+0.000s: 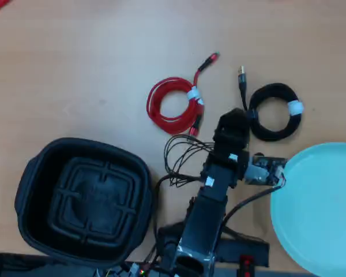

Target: Put a black charging cable in a black bowl and put a red charging cable in a green bowl

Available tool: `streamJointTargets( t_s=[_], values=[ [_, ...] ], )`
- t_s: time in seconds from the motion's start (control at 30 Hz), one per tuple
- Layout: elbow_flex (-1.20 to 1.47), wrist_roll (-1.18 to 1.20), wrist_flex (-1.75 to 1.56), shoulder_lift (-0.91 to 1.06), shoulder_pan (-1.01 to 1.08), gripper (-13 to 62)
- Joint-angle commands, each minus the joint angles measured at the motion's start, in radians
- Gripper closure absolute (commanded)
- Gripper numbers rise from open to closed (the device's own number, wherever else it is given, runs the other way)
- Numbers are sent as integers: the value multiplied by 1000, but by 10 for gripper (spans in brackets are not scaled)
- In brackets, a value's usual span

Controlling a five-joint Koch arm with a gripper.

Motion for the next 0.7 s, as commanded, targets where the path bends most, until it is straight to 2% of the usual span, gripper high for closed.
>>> streamJointTargets(
  t_s=[0.0, 0.27, 0.67],
  values=[
    [-60, 11, -77, 80, 31, 324],
    [-199, 17, -69, -72, 141, 323],
    [-383, 18, 75, -339, 184, 323]
  ],
)
